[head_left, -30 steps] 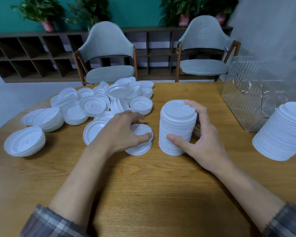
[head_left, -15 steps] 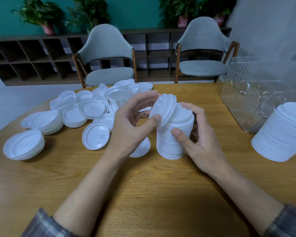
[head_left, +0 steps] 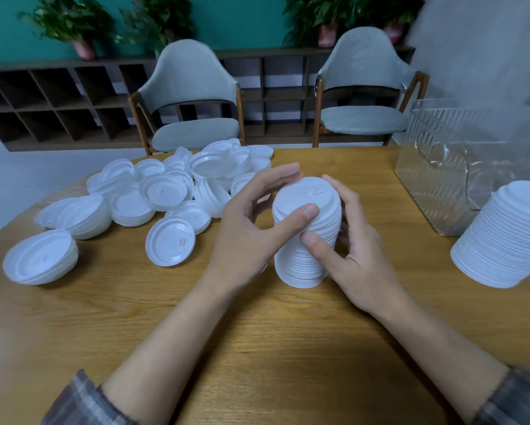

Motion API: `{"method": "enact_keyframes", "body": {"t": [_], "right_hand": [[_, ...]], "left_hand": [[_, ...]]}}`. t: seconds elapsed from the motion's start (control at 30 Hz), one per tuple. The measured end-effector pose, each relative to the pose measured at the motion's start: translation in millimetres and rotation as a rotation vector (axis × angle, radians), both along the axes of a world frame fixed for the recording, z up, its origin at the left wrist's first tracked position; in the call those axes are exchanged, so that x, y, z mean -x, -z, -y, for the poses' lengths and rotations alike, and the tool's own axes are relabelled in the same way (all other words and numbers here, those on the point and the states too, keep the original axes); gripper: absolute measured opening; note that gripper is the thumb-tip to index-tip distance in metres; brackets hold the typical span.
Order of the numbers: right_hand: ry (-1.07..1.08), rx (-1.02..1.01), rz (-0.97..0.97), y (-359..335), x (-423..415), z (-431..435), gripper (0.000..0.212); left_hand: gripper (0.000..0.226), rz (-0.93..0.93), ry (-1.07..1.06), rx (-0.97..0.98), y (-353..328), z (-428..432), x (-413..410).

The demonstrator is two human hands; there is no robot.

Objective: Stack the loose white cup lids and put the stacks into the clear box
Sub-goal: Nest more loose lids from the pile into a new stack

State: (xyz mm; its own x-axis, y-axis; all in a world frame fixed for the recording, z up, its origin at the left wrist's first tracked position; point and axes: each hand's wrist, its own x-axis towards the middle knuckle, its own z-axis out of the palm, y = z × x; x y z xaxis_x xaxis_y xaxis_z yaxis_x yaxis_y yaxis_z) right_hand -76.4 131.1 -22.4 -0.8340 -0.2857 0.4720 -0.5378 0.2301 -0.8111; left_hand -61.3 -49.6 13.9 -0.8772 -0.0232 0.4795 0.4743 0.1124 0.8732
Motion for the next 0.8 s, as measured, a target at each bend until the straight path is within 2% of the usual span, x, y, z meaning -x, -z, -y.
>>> {"method": "enact_keyframes", "body": {"t": [0.17, 0.37, 0.6, 0.8], "right_hand": [[-0.023, -0.01, -0.011, 0, 1, -1, 0.084], [-0.009, -0.043, -0.056, -1, 2, -2, 0.07], [0.004, -0.104, -0.024, -1, 0, -2, 0.092], [0.049, -0.085, -0.065, -2, 1, -4, 0.089]], "left_hand": [[0.058, -0.008, -0.009, -0.041, -1, 2, 0], [0.056, 0.005, -0.007, -0.01, 0, 4, 0], [0.058, 0.077, 0.088, -0.046, 3, 6, 4], [0.05, 0.068, 0.112, 0.022, 6, 16, 9]]}}
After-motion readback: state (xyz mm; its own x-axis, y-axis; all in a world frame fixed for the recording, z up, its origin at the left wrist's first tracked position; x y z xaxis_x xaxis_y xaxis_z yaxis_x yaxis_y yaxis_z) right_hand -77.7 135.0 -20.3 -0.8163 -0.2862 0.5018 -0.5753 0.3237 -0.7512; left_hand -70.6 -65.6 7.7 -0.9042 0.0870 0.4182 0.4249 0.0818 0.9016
